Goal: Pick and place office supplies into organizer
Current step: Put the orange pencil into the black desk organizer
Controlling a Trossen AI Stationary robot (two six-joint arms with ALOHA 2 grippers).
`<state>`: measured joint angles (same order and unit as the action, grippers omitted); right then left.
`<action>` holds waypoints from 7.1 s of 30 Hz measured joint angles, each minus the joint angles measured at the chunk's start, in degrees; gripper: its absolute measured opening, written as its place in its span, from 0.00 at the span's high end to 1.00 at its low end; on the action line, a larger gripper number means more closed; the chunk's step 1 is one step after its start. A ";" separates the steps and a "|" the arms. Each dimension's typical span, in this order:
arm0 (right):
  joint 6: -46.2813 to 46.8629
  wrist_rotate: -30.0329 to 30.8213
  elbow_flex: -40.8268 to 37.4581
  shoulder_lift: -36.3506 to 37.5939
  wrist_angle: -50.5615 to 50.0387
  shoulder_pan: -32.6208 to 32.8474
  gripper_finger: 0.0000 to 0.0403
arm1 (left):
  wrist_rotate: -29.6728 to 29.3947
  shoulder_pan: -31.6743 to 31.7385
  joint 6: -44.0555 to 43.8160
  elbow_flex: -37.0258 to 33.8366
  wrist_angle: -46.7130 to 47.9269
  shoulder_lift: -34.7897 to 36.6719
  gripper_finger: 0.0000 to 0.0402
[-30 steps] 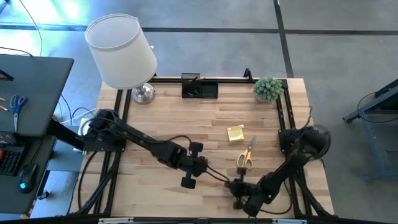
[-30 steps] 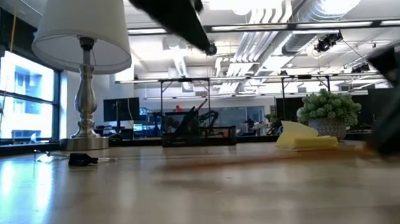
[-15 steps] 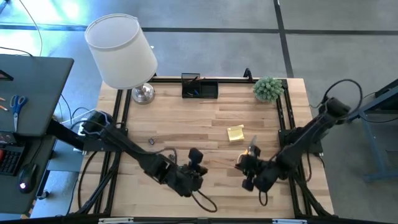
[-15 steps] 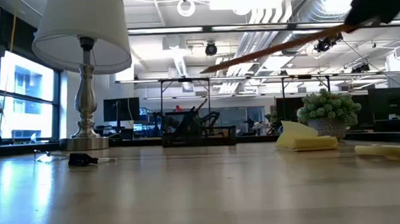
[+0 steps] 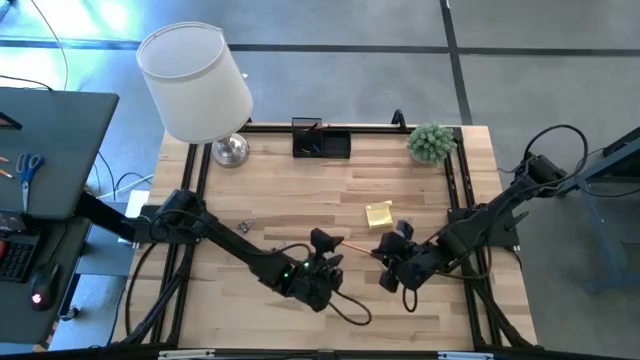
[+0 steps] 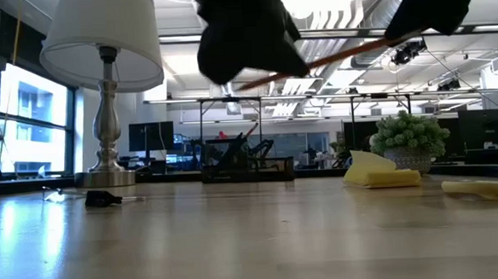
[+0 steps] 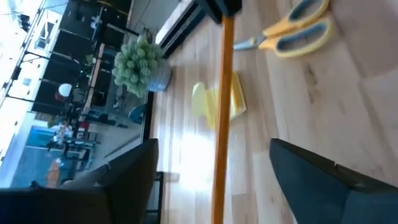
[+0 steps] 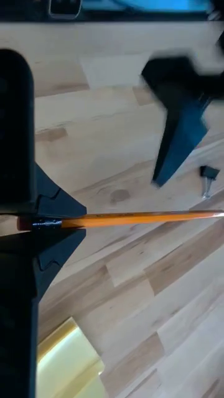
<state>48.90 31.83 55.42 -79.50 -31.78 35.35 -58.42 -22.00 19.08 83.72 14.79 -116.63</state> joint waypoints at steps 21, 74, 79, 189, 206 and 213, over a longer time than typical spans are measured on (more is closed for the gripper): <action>-1.34 -0.47 0.00 -0.07 1.36 0.02 0.99 | 7.38 4.11 0.90 0.00 -4.49 -0.76 0.73; -5.86 33.61 4.09 9.83 -10.77 18.00 0.71 | 59.93 16.41 -14.19 -24.52 -48.71 13.01 1.00; -17.49 37.97 4.11 7.08 -1.71 14.83 0.70 | 68.54 18.85 -17.12 -25.11 -55.69 13.12 1.00; -44.89 5.25 4.09 5.20 37.23 -1.29 0.63 | 77.17 19.15 -19.51 -25.09 -60.90 12.60 1.00; -50.28 8.71 4.24 9.18 40.65 2.19 0.68 | 75.98 19.45 -19.43 -25.11 -58.21 12.60 1.00; -44.15 7.55 4.09 1.28 36.36 2.16 0.68 | 76.10 19.37 -19.12 -25.14 -58.37 12.58 1.00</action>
<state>4.74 39.38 59.51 -78.23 4.59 37.52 17.68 -2.63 -0.03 58.59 -43.58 -104.05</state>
